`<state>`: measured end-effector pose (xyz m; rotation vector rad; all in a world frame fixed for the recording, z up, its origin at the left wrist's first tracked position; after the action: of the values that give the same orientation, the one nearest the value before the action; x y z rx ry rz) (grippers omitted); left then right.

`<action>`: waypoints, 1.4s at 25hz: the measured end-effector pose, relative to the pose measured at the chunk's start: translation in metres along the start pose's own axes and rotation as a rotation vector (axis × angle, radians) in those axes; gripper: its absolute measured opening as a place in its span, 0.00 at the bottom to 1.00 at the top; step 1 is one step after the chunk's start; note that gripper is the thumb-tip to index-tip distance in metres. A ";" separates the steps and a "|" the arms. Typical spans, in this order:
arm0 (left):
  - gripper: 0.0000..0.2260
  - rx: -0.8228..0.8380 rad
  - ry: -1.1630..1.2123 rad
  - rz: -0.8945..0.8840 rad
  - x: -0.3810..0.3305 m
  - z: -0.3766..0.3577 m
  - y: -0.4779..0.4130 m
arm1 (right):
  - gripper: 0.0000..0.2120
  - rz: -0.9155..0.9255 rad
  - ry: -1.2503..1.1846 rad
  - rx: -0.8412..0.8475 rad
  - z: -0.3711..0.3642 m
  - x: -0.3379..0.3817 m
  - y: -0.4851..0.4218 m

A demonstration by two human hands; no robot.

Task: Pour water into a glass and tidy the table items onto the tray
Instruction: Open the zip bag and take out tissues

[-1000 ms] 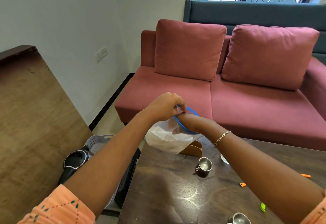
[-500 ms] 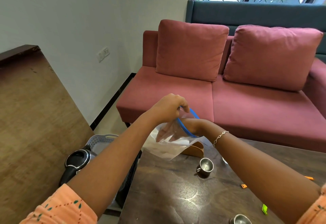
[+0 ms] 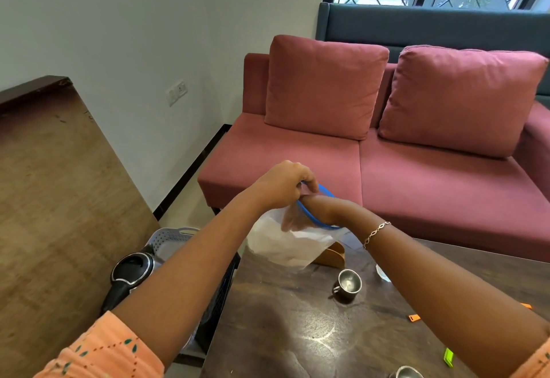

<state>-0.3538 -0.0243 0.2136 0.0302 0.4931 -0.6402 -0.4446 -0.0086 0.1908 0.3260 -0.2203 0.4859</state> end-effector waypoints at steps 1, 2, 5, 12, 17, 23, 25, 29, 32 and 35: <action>0.16 0.007 0.014 0.001 0.000 0.001 0.001 | 0.19 -0.025 -0.102 0.004 0.005 0.004 0.005; 0.15 0.004 0.035 -0.006 -0.001 0.001 0.001 | 0.16 -0.048 -0.114 -0.003 0.005 0.000 0.003; 0.15 -0.004 0.066 -0.050 -0.005 0.003 0.000 | 0.16 -0.161 -0.080 -0.038 0.011 -0.007 0.004; 0.16 0.109 0.019 -0.068 -0.020 -0.003 -0.004 | 0.10 -0.045 0.158 -0.029 0.028 -0.006 0.036; 0.14 0.154 -0.059 -0.030 -0.022 -0.006 -0.004 | 0.09 -0.034 0.242 -0.076 0.054 -0.004 0.056; 0.07 0.175 -0.099 0.015 -0.017 -0.003 0.002 | 0.09 -0.023 0.091 -0.373 0.079 -0.017 0.078; 0.09 0.165 -0.088 0.030 -0.018 0.000 0.005 | 0.11 0.026 0.041 -0.468 0.088 -0.022 0.082; 0.08 0.171 -0.095 0.073 -0.005 -0.004 0.006 | 0.13 0.040 0.083 -0.639 0.113 -0.033 0.092; 0.11 0.168 -0.081 0.090 -0.001 -0.006 0.009 | 0.12 -0.021 0.089 -0.792 0.130 -0.046 0.098; 0.12 0.161 -0.048 0.071 -0.004 -0.006 0.012 | 0.10 -0.085 0.091 -0.937 0.137 -0.058 0.103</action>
<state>-0.3524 -0.0111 0.2084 0.1834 0.3915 -0.6089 -0.5634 0.0042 0.3274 -0.5987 -0.3192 0.2695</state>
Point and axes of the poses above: each hand's wrist, its own y-axis away from the middle knuckle, its own z-axis out of the back of the hand, x = y × z, the point moved 3 cm from there along -y, towards the middle knuckle, and after that the axes turned 1 degree about y, right-handed, at the moved point
